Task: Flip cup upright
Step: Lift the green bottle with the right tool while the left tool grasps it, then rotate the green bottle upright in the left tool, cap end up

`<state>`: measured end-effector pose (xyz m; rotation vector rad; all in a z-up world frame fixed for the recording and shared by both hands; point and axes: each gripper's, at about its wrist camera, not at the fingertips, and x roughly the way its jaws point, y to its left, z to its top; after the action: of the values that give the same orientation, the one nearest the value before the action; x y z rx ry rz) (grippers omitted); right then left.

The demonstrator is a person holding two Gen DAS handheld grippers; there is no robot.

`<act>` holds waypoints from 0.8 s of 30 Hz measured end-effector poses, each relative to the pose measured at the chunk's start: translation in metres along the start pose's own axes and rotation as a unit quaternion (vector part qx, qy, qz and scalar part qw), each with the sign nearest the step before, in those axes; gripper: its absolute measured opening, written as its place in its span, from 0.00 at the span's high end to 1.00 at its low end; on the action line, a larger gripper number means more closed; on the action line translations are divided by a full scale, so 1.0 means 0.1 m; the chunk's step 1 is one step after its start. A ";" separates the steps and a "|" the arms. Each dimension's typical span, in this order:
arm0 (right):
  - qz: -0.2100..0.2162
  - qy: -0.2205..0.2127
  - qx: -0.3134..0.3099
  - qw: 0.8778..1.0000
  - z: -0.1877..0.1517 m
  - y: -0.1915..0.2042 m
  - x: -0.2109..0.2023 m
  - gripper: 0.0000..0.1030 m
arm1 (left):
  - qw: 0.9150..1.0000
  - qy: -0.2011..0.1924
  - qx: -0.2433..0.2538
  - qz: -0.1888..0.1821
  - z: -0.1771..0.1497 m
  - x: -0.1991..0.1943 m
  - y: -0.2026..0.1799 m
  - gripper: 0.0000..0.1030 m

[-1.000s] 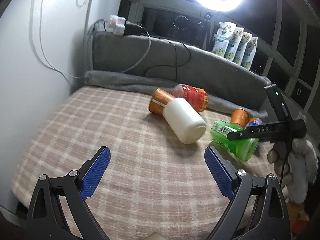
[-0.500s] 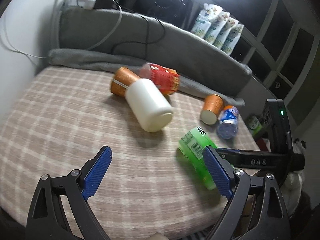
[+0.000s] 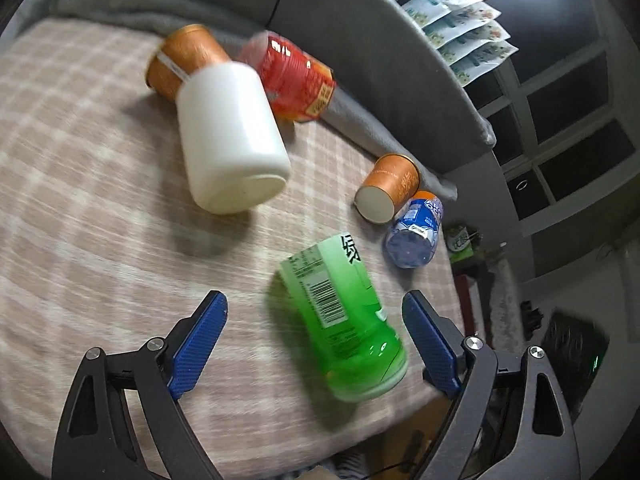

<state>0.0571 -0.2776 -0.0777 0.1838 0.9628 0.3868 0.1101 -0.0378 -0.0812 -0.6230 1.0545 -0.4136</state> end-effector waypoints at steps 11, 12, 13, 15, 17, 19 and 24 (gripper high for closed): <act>-0.025 -0.028 0.042 0.998 -0.22 -0.36 -0.28 0.22 | 0.998 0.036 -0.042 -0.009 0.05 0.34 -0.04 0.21; -0.026 -0.028 0.044 0.998 -0.23 -0.38 -0.29 0.22 | 0.998 0.036 -0.043 -0.008 0.06 0.38 -0.05 0.21; -0.028 -0.028 0.045 0.998 -0.25 -0.39 -0.29 0.22 | 0.998 0.035 -0.042 -0.005 0.06 0.38 -0.05 0.22; -0.030 -0.029 0.044 0.998 -0.27 -0.40 -0.30 0.22 | 0.999 0.034 -0.039 -0.001 0.06 0.41 -0.07 0.24; -0.032 -0.032 0.042 0.998 -0.28 -0.40 -0.31 0.22 | 0.999 0.035 -0.037 0.002 0.07 0.45 -0.07 0.26; -0.034 -0.035 0.040 0.998 -0.29 -0.38 -0.33 0.22 | 0.999 0.037 -0.036 0.008 0.08 0.48 -0.06 0.27; -0.043 -0.042 0.041 0.997 -0.31 -0.39 -0.36 0.22 | 0.998 0.046 -0.042 0.009 0.07 0.55 -0.03 0.35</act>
<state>0.0223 -0.3280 -0.0808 0.2304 0.9019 0.2587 0.1411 -0.0705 -0.1140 -0.6744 1.1700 -0.3865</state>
